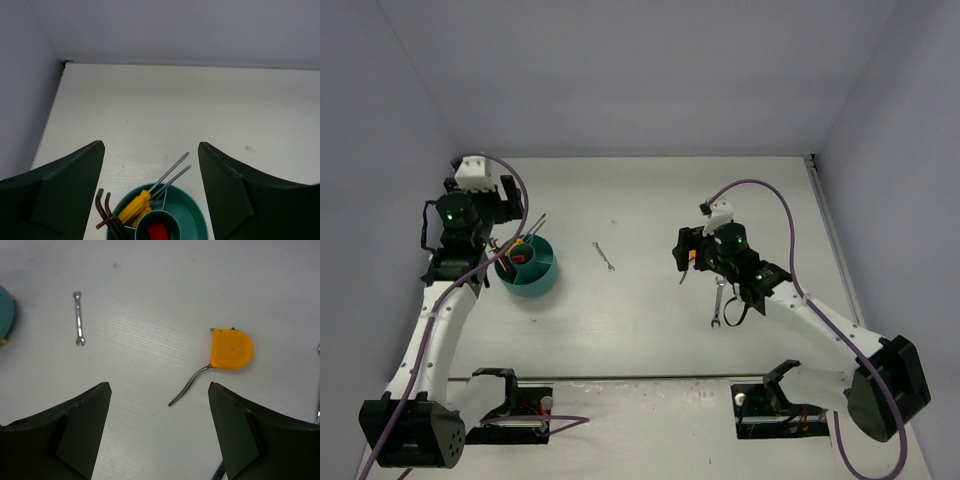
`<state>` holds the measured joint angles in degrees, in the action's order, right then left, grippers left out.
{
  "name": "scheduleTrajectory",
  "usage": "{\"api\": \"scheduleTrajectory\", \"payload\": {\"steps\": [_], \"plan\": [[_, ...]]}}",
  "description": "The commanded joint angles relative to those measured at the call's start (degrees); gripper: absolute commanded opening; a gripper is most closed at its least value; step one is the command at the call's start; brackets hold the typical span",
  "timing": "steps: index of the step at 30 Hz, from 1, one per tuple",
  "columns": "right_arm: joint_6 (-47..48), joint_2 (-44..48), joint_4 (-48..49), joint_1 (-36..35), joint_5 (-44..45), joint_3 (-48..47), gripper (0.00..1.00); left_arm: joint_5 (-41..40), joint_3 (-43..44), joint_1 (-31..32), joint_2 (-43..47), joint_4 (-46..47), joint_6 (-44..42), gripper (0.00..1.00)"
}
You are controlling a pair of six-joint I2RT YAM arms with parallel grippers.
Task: Sort the tools into containers
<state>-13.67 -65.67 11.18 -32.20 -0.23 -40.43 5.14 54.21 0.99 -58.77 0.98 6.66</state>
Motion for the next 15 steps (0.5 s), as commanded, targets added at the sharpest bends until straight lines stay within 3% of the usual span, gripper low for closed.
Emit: {"api": "scheduleTrajectory", "payload": {"steps": [1, 9, 15], "plan": [[-3.28, -7.66, 0.43, 2.82, 3.21, -3.99, 0.76, 3.03, 7.53, -0.29, 2.71, -15.59, 4.86, 0.73], [-4.25, -17.17, -0.45, 7.88, 1.68, -8.44, 0.86, 9.91, -1.47, -0.25, 9.93, -10.7, 9.04, 0.73], [-3.65, -24.67, -0.39, 10.86, 1.08, -12.24, 0.88, 7.92, -0.67, 2.28, 10.72, -13.2, 8.35, 0.73]]}}
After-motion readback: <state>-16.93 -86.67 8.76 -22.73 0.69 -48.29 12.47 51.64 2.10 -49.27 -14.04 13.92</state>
